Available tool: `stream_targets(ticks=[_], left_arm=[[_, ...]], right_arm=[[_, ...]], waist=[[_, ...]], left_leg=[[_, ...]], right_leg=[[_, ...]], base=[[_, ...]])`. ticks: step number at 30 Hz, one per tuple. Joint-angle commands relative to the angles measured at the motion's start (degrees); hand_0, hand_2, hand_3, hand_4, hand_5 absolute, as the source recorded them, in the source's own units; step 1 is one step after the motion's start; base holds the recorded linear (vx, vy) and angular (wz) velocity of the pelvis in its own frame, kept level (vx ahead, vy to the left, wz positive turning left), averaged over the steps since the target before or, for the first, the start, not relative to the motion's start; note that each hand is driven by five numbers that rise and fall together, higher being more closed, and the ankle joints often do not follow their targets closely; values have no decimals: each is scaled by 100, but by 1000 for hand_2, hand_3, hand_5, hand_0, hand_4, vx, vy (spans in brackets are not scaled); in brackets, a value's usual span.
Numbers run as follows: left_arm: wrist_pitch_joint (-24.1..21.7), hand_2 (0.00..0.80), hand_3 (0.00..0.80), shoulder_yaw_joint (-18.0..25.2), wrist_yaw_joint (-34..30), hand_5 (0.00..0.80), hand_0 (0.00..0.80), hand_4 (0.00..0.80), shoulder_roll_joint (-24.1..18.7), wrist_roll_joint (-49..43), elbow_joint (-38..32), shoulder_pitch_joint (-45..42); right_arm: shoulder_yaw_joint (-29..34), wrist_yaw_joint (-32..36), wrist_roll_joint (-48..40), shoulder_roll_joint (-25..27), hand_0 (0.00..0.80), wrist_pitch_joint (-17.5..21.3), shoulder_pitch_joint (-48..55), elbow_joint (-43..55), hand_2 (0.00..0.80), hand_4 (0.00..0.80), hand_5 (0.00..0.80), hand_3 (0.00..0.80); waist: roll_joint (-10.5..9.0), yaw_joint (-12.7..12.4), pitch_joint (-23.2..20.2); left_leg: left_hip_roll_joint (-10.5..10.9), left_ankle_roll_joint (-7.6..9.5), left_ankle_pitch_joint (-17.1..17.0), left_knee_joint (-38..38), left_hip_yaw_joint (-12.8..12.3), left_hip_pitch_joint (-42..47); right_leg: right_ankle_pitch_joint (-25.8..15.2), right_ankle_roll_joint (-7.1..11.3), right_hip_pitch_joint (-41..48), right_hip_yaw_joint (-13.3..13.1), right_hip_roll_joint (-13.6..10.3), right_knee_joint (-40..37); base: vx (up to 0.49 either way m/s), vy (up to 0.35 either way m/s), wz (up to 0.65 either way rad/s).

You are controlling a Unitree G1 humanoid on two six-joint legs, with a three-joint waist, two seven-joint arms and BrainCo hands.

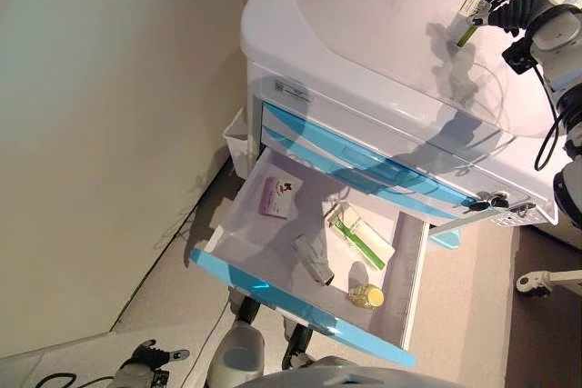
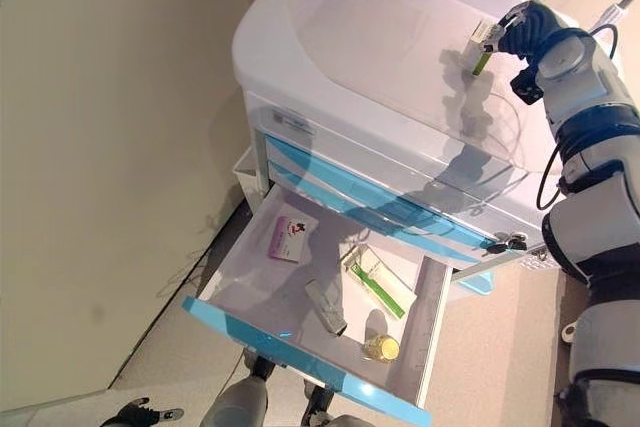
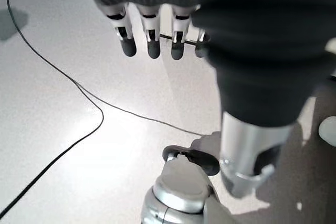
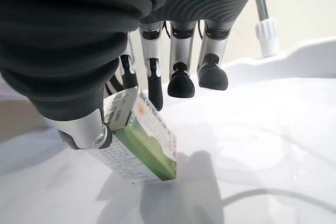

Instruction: Open the drawer and pick up the medicine

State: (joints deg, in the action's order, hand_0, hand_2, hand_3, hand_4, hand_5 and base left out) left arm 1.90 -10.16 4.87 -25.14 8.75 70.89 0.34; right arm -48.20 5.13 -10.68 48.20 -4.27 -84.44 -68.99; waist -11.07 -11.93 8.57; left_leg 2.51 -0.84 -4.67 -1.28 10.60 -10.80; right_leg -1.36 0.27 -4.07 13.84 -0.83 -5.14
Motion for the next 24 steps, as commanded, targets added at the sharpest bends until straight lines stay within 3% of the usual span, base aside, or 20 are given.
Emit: stream_targets(ticks=[1,12,14,24], left_arm=[[-34,0,0,-90,-34,0,0,0,-156,112,49,131],[-24,0,0,-197,-159,0,0,0,-106,107,-112,193],[-16,0,0,-190,-162,0,0,0,-100,95,-98,188],[-16,0,0,-125,-148,0,0,0,-79,84,-30,143]], right_arm=[[-448,264,102,30,800,-10,-293,-75,800,800,800,800],[-320,520,23,-89,800,-37,-17,-12,800,800,800,800],[-290,500,123,-137,0,-44,6,-62,0,0,0,0],[-169,387,195,-201,0,-2,55,-26,0,0,0,0]], waist=[[-90,-106,126],[-73,-137,132],[-66,-147,157],[-81,-162,162]], left_leg=[[136,75,18,-104,38,106],[151,83,22,-112,59,106],[154,85,21,-104,56,104],[138,113,34,-127,-21,133]], right_leg=[[-261,550,-228,46,-352,535],[-269,551,-231,65,-373,542],[-278,554,-239,66,-373,540],[-316,585,-246,53,-383,554]], base=[[0,0,0],[0,0,0],[0,0,0],[0,0,0]])
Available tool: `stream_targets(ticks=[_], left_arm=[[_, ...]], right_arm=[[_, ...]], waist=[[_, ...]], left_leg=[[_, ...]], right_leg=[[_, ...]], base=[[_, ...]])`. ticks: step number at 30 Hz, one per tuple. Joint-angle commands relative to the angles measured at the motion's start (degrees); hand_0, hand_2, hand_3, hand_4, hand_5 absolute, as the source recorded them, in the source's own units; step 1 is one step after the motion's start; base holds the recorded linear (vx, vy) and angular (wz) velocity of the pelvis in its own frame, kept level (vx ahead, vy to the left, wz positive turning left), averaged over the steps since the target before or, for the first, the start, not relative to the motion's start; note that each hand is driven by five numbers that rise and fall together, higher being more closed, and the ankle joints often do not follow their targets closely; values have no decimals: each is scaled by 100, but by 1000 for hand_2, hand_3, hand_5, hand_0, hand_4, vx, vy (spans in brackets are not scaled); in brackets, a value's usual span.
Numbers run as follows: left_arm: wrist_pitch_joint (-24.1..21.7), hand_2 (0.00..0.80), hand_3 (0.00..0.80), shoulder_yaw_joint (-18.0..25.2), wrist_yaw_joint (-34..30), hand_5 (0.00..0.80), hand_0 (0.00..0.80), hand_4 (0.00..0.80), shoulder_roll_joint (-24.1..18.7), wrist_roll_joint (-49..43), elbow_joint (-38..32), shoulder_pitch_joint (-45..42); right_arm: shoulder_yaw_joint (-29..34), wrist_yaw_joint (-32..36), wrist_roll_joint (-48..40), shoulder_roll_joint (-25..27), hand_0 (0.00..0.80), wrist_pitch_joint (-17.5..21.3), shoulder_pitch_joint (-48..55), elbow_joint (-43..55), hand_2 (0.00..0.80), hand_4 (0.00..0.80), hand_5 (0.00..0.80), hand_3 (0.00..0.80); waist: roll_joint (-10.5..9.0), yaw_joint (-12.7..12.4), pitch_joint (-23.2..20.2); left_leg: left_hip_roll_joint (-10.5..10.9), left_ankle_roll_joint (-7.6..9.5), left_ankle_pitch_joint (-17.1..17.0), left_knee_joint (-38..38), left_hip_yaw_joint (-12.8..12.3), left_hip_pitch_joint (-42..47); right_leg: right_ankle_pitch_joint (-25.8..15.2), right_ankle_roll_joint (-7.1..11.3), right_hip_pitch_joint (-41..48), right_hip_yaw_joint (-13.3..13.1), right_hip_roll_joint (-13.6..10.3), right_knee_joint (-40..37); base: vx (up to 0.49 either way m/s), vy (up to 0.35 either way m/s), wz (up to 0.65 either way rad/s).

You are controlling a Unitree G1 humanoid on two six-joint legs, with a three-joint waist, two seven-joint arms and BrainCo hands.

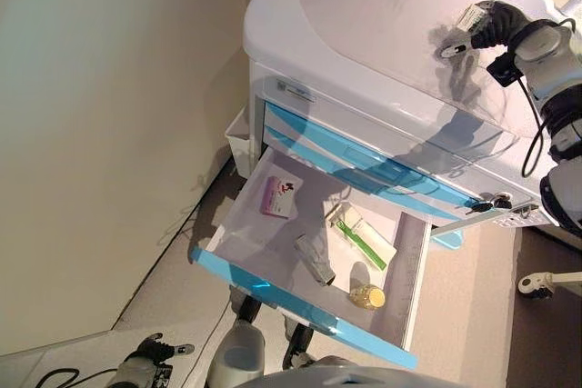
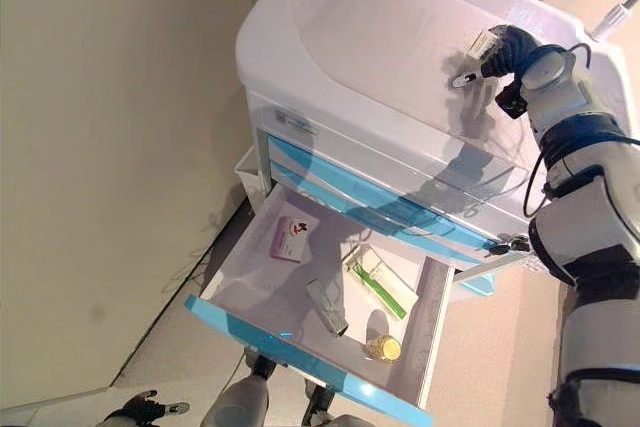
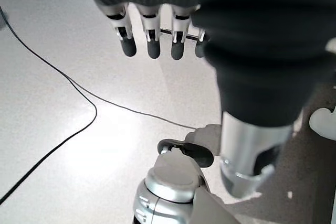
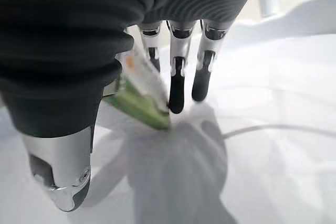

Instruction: Open the drawer and pick up the medicine

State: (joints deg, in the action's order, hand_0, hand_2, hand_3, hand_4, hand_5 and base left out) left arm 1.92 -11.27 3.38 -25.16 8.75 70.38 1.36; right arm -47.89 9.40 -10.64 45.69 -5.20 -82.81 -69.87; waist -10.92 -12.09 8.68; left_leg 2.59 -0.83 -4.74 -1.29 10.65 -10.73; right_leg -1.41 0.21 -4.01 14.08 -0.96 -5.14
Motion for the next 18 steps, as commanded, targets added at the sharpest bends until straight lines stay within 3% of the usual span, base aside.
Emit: stream_targets(ticks=[1,18], left_arm=[[-18,0,0,-14,1,0,0,0,-77,85,20,40],[-19,0,0,8,75,0,0,0,-14,10,47,-2]], right_arm=[[-200,-40,191,50,0,91,-107,62,0,0,0,0],[47,-593,263,316,0,280,-215,98,0,0,0,0]], waist=[[-96,-146,151],[-27,-37,65]], left_leg=[[130,111,41,-126,-25,126],[175,151,104,-113,-94,235]], right_leg=[[-312,591,-252,28,-370,554],[-303,618,-191,-19,-419,600]], base=[[0,0,0],[0,0,0]])
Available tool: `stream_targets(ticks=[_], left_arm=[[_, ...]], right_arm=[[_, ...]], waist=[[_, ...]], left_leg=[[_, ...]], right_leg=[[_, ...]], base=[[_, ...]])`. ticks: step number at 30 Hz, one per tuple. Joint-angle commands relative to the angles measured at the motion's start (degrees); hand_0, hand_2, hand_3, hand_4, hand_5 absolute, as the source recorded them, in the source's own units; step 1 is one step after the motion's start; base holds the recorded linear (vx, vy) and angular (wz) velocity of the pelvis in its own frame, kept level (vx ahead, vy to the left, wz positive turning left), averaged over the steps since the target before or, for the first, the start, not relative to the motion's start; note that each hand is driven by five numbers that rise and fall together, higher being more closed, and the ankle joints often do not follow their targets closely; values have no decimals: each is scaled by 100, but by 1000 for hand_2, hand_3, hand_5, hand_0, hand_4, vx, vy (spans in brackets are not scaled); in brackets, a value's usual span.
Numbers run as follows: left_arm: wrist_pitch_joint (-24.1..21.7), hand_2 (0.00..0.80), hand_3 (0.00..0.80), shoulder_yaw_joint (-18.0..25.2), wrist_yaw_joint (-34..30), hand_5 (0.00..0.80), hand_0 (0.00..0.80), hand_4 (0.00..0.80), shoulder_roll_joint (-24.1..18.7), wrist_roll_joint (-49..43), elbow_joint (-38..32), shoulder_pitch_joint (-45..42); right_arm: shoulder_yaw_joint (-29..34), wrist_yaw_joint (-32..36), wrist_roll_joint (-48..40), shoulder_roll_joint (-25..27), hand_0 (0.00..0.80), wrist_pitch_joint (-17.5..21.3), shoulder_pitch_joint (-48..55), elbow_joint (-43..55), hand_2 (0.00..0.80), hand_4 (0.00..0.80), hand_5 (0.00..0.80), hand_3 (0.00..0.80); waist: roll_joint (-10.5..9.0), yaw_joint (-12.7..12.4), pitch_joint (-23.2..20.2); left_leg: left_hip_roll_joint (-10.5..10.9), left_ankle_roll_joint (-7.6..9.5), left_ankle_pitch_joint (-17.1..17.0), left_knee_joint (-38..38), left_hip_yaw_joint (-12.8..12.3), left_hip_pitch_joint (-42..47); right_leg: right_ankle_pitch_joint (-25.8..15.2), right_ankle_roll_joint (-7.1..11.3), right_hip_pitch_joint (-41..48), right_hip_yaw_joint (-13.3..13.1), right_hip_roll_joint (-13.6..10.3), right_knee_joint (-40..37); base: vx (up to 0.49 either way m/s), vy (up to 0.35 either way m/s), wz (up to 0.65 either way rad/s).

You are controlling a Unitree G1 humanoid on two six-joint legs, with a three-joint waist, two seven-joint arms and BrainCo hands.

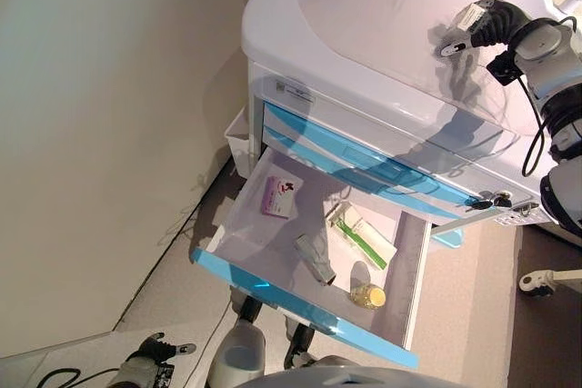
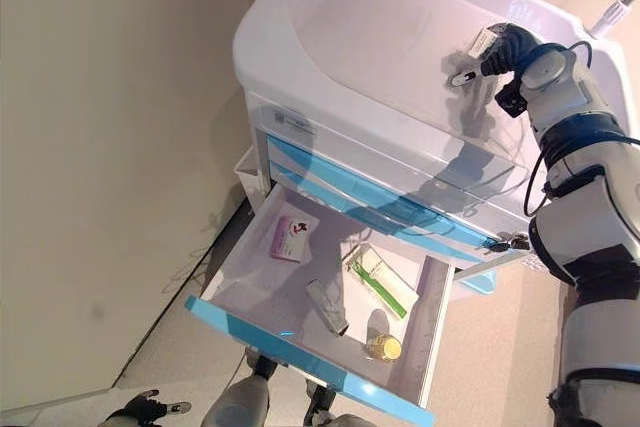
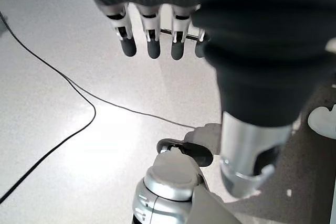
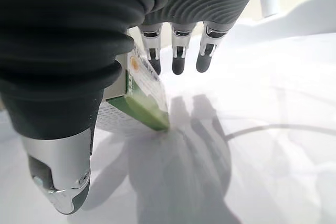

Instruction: Open the drawer and pick up the medicine

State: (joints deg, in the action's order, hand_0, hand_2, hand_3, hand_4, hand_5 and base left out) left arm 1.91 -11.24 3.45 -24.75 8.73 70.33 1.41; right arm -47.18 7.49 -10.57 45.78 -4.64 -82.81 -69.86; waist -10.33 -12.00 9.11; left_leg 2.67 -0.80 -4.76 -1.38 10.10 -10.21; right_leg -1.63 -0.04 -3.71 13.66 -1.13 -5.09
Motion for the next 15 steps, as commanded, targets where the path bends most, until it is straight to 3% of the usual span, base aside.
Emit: stream_targets(ticks=[1,8,15], left_arm=[[-19,0,0,18,109,0,0,0,-53,-17,60,-23],[-28,0,0,85,278,0,0,0,4,-123,71,-87],[-61,0,0,100,357,0,0,0,48,-170,62,-154]], right_arm=[[101,-608,232,402,0,284,-195,204,0,0,0,0],[481,-1304,480,756,0,436,-75,830,0,0,0,0],[615,-1445,425,947,0,509,99,966,0,0,0,0]], waist=[[-69,-19,-9],[-2,69,-91],[19,122,-158]], left_leg=[[171,156,121,-105,-52,202],[173,181,172,-120,-123,314],[148,182,188,-161,-189,399]], right_leg=[[-279,651,-207,-1,-401,588],[-280,663,-157,-71,-396,573],[-299,659,-100,-140,-372,498]], base=[[0,0,0],[3,17,-5],[-3,3,-9]])
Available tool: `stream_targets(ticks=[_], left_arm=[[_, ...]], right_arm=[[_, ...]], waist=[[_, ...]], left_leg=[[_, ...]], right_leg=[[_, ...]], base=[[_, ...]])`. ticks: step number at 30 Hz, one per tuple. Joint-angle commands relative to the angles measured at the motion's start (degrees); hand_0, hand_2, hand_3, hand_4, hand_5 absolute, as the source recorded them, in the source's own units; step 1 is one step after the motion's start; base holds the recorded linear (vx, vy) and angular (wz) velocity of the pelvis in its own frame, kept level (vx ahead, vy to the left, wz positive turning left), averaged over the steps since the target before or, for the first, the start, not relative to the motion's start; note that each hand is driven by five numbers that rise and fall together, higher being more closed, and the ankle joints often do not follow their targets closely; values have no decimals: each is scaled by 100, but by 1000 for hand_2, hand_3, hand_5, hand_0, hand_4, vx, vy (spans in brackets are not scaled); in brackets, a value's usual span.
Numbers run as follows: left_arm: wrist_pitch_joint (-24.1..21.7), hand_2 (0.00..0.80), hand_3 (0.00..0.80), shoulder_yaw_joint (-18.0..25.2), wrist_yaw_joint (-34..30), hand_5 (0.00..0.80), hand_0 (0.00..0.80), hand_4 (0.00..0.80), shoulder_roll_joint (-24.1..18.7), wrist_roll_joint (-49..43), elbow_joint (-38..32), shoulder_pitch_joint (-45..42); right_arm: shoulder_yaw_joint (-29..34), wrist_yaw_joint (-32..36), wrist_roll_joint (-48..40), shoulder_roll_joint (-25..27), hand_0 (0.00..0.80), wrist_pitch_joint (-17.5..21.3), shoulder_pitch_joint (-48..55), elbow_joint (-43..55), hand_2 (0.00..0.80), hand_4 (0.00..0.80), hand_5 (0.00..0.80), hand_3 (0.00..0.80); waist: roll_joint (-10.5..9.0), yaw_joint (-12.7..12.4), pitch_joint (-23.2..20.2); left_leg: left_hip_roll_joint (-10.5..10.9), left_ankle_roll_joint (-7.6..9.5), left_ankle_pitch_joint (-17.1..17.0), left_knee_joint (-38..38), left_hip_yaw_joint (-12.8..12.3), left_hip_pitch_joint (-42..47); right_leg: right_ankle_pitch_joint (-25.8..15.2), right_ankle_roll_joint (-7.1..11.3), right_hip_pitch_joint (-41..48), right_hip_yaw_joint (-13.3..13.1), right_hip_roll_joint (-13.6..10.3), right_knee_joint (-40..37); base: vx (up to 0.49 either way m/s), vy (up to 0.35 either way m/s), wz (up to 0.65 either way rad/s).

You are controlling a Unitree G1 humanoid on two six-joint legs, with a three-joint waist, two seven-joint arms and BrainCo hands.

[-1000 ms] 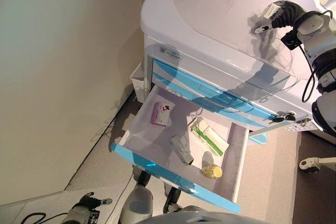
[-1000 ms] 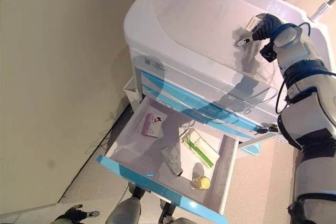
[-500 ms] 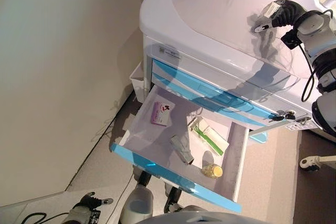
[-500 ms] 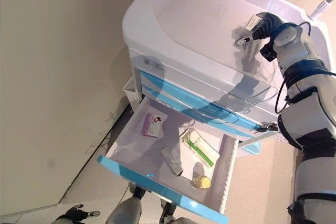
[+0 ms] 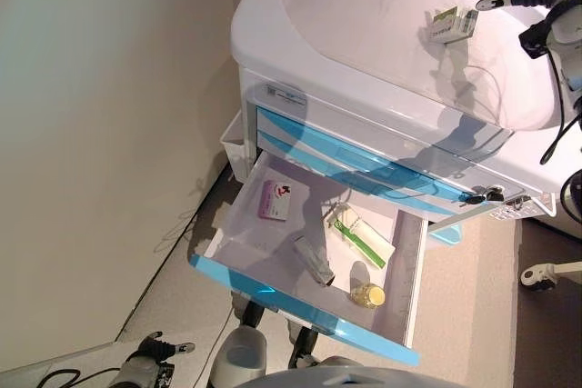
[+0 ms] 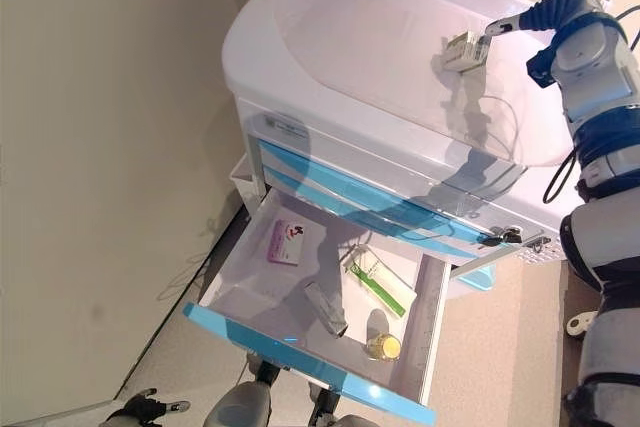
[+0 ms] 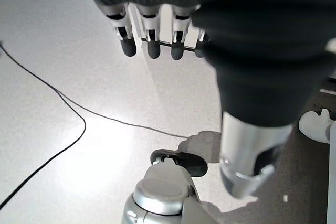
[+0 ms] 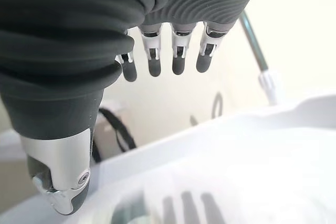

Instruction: Open the drawer and pick up the medicine

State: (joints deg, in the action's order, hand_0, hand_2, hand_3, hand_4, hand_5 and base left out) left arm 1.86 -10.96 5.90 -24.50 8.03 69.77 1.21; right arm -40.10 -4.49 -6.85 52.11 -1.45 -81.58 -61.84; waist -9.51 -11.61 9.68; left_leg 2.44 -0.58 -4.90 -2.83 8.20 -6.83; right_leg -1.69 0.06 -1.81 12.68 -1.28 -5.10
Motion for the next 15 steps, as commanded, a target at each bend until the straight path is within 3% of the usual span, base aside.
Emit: stream_targets(ticks=[1,11,15], left_arm=[[-61,0,0,72,114,0,0,0,32,-99,105,-151],[-50,0,0,127,163,0,0,0,80,-153,200,-185],[-18,0,0,204,217,0,0,0,143,-238,242,-227]], right_arm=[[-85,-264,44,319,0,190,-24,152,0,0,0,0],[235,-401,-249,350,0,305,203,381,0,0,0,0],[1034,-791,-599,489,0,544,786,1189,0,0,0,0]], waist=[[-61,86,-220],[-49,141,-302],[-1,202,-357]], left_leg=[[166,158,202,-16,-14,67],[119,139,222,-38,-78,166],[99,140,244,-70,-96,227]], right_leg=[[-298,649,-288,-49,-353,488],[-301,643,-210,-86,-323,434],[-291,645,-165,-109,-311,391]], base=[[-4,3,-6],[0,-5,-5],[3,-6,-4]])
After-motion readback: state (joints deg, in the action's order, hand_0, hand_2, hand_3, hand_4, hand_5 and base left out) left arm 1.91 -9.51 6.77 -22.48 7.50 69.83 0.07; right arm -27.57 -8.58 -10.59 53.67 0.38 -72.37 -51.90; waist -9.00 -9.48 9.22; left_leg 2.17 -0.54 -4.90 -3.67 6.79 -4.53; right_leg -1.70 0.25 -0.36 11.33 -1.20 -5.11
